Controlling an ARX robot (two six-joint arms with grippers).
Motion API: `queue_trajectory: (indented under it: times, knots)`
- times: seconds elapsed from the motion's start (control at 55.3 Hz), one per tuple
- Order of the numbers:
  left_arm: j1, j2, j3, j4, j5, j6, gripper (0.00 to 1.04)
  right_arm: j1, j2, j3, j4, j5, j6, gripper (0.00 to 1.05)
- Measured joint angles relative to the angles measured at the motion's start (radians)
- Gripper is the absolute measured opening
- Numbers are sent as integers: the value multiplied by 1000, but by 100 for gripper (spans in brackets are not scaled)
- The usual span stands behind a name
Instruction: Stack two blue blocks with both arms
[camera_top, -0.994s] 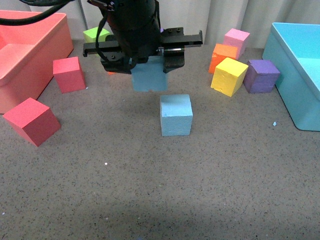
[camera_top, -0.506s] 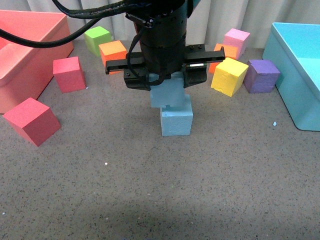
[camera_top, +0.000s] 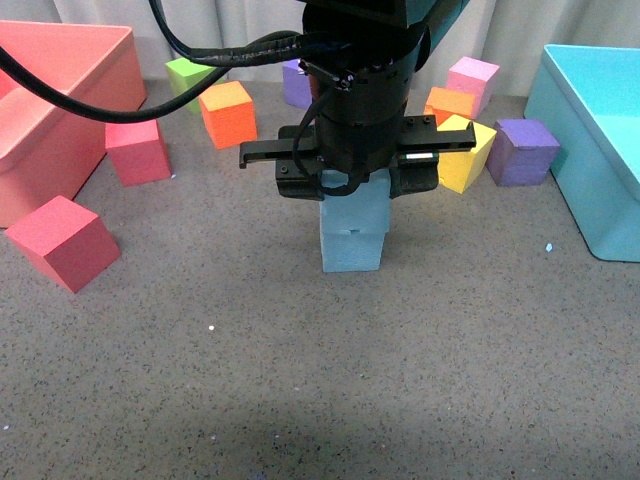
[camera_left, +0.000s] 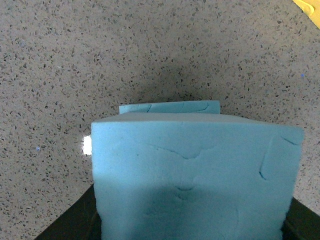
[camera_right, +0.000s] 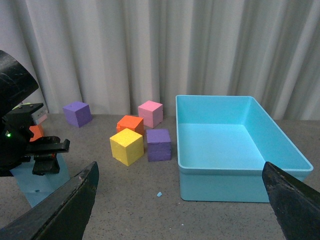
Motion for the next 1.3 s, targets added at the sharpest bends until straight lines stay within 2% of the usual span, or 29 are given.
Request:
queue_trajectory:
  times: [0.416, 0.578, 0.633, 1.012, 1.03, 1.049, 1.085, 1.121, 1.157, 1.211, 1.229, 1.302]
  knots:
    - [0, 2, 3, 3, -2, 0, 53, 0, 0, 0, 0, 0, 0, 95]
    - [0, 0, 5, -17, -19, 7, 91, 0, 0, 0, 0, 0, 0, 95]
    - [0, -4, 5, -21, -18, 7, 100, 0, 0, 0, 0, 0, 0, 95]
    - [21, -178, -77, 47, 25, 7, 98, 0, 0, 0, 0, 0, 0, 95]
    - [20, -186, -98, 94, -6, 40, 97, 0, 0, 0, 0, 0, 0, 95]
    - [23, -209, -174, 249, -95, 91, 92, 0, 0, 0, 0, 0, 0, 95]
    - [31, -244, -295, 432, -191, 191, 84, 0, 0, 0, 0, 0, 0, 95]
    - [51, -295, -468, 717, -253, 317, 75, 0, 0, 0, 0, 0, 0, 95]
    - [77, -336, -603, 924, -249, 400, 68, 0, 0, 0, 0, 1, 0, 95]
    - [134, -420, -824, 1320, -216, 493, 54, 0, 0, 0, 0, 3, 0, 95]
    - [147, -446, -868, 1398, -205, 509, 50, 0, 0, 0, 0, 3, 0, 95]
    - [187, -536, -970, 1517, -175, 534, 40, 0, 0, 0, 0, 2, 0, 95]
